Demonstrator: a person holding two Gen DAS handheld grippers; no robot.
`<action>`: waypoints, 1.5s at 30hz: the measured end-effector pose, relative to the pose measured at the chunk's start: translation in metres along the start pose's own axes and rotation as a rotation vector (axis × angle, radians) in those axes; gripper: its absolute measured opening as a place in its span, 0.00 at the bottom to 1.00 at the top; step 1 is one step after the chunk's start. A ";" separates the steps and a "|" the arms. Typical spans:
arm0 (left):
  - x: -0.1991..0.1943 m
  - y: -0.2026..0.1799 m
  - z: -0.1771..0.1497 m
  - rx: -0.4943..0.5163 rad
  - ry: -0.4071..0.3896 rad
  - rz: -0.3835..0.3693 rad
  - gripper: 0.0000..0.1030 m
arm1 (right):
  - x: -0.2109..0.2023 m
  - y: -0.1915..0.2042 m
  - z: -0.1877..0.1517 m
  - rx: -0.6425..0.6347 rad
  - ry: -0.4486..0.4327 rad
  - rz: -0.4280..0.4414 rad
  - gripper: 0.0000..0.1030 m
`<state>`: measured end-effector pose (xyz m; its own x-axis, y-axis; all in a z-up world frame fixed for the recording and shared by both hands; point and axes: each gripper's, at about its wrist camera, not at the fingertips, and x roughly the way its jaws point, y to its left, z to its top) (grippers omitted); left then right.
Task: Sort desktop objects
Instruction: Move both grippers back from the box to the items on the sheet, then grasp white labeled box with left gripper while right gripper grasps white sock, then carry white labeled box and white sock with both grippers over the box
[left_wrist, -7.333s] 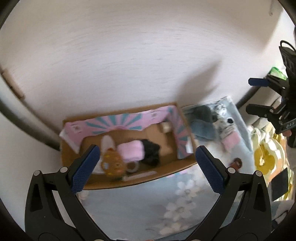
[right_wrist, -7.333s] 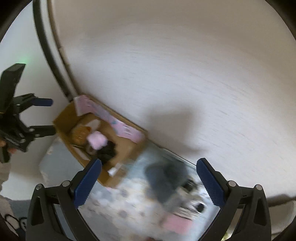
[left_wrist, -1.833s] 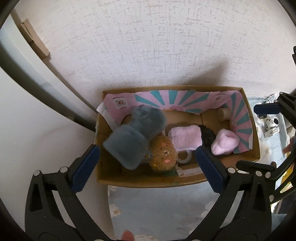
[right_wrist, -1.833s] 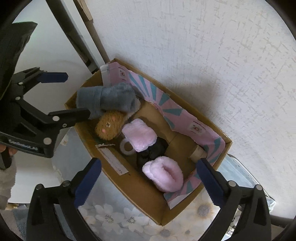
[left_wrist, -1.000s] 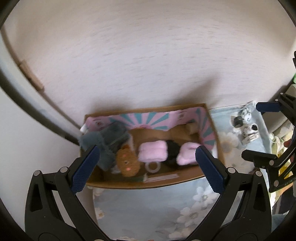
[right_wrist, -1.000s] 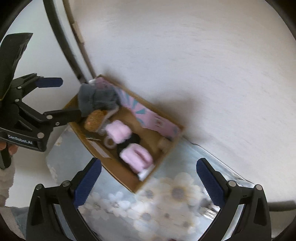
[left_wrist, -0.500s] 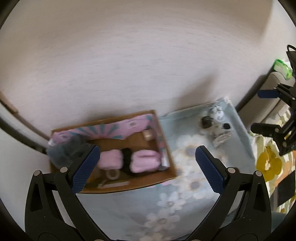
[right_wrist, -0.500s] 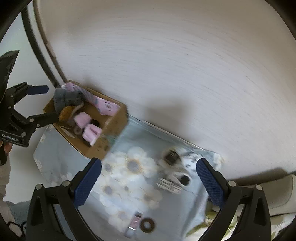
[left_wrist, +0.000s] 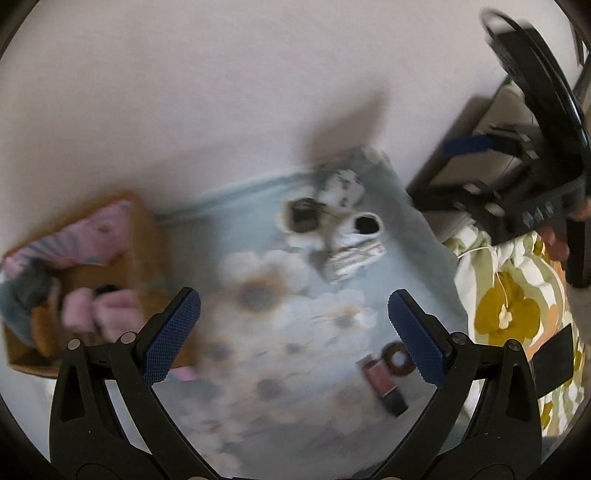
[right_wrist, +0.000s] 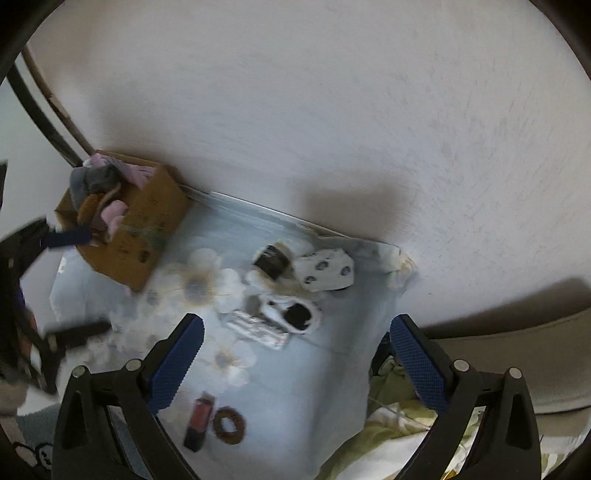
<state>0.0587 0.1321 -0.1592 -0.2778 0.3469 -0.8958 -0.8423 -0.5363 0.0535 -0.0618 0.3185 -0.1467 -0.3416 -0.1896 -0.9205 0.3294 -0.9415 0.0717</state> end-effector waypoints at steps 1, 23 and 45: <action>0.012 -0.008 -0.002 -0.010 0.004 -0.003 0.98 | 0.009 -0.006 0.000 0.000 0.007 0.005 0.96; 0.133 -0.044 -0.009 -0.200 0.026 0.028 0.98 | 0.120 -0.030 0.018 -0.029 0.022 0.040 0.89; 0.127 -0.049 -0.014 -0.187 0.002 -0.010 0.57 | 0.118 -0.028 -0.002 -0.031 0.037 0.047 0.39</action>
<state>0.0707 0.1916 -0.2820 -0.2691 0.3515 -0.8967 -0.7444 -0.6667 -0.0379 -0.1094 0.3231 -0.2587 -0.2921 -0.2226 -0.9301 0.3713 -0.9227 0.1042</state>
